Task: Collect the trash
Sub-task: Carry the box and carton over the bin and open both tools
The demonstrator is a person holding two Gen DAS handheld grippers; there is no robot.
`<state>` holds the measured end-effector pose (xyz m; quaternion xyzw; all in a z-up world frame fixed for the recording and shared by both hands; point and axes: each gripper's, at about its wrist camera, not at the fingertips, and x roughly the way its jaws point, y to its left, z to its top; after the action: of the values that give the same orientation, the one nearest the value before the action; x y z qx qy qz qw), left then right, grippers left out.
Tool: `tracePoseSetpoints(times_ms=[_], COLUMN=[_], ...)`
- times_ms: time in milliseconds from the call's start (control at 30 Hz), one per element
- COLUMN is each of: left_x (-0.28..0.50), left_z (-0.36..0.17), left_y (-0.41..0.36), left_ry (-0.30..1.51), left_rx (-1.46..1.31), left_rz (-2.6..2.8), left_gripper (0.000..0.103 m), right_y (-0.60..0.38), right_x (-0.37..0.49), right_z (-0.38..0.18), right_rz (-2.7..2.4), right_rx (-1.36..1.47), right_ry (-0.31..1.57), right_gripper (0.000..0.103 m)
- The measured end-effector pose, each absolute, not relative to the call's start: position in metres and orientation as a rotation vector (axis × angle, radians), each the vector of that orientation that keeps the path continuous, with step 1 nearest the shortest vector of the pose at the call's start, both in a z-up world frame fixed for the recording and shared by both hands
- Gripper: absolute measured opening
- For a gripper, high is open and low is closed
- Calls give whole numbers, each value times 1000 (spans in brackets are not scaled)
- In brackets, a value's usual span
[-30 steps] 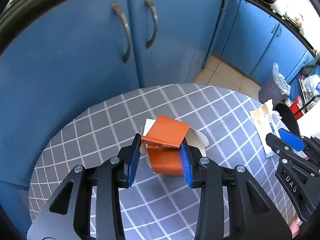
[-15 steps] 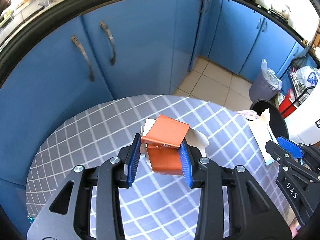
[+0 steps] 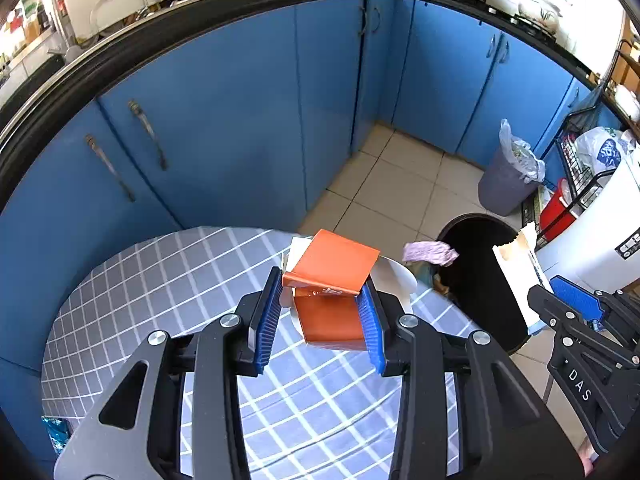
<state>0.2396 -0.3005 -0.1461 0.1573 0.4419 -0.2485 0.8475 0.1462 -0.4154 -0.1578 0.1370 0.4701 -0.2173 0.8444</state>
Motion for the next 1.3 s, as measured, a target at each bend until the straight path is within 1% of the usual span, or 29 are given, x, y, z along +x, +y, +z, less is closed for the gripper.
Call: tracePoseSetpoints(times_ms=[567, 933, 1000, 1067, 1100, 1133, 1200, 1300], left_x=[219, 208, 207, 207, 207, 206, 206, 206], left_z=[-129, -131, -132, -133, -133, -133, -133, -131], left_y=[-362, -382, -383, -383, -383, -383, -384, -385], left_ry=[894, 893, 894, 895, 896, 897, 898, 895], left_rx=[353, 372, 379, 385, 386, 386, 385, 385], left_rz=[-566, -592, -595, -597, -598, -599, -602, -609], left_gripper=[38, 38, 38, 38, 38, 38, 38, 38], right_y=[-476, -493, -493, -494, -495, -495, -495, -497], right_x=[134, 128, 127, 125, 125, 125, 122, 120], right_z=[-140, -145, -144, -142, -141, -140, -137, -135], right_rz=[-481, -495, -497, -503, -507, -512, -533, -548], right_rx=[309, 319, 323, 330, 329, 324, 311, 305], right_ry=[954, 945, 939, 924, 920, 919, 900, 896], right_gripper=[24, 25, 32, 34, 38, 49, 66, 66])
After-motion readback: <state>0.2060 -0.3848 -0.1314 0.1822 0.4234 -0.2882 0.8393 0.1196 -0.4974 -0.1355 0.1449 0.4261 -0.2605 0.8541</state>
